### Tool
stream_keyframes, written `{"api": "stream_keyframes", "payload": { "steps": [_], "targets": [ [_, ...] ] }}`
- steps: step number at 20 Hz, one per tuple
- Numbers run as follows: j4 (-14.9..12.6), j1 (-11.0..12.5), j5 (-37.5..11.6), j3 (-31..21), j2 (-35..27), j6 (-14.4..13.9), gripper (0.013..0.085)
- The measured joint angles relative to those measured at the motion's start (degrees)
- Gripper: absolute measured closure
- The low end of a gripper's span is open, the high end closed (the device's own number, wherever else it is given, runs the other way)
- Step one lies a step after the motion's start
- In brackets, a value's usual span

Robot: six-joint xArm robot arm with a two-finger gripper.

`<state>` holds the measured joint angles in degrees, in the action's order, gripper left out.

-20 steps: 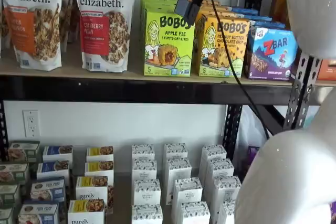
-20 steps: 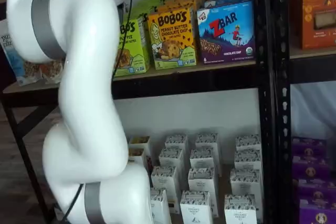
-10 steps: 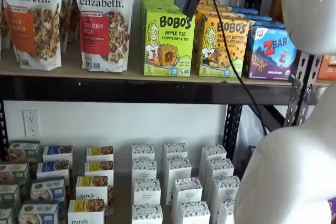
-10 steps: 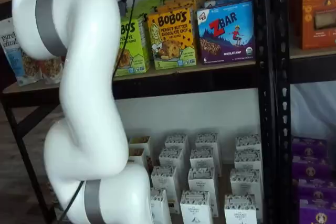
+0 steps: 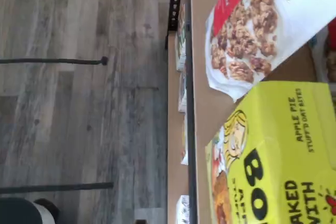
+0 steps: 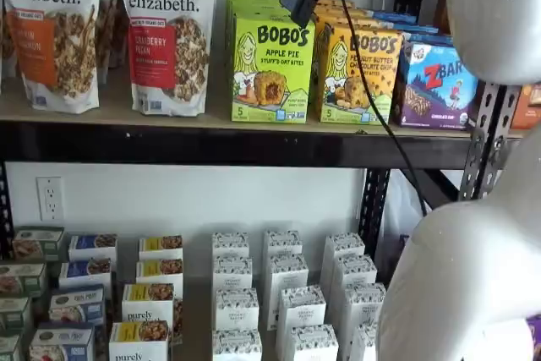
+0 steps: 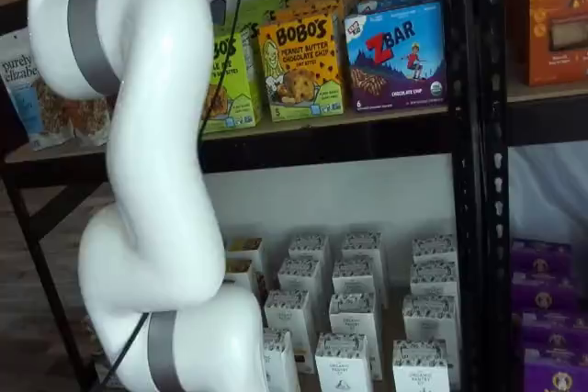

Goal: Pick the green box on the top shelf, the fourth from the left

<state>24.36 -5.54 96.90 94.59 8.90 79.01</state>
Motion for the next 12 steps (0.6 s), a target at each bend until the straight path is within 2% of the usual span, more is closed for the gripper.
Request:
{"api": "stream_keyframes", "payload": {
  "steps": [12],
  "targets": [
    [-1.20,1.14,-1.57,2.92,-3.88,1.64,0.0130]
  ]
}}
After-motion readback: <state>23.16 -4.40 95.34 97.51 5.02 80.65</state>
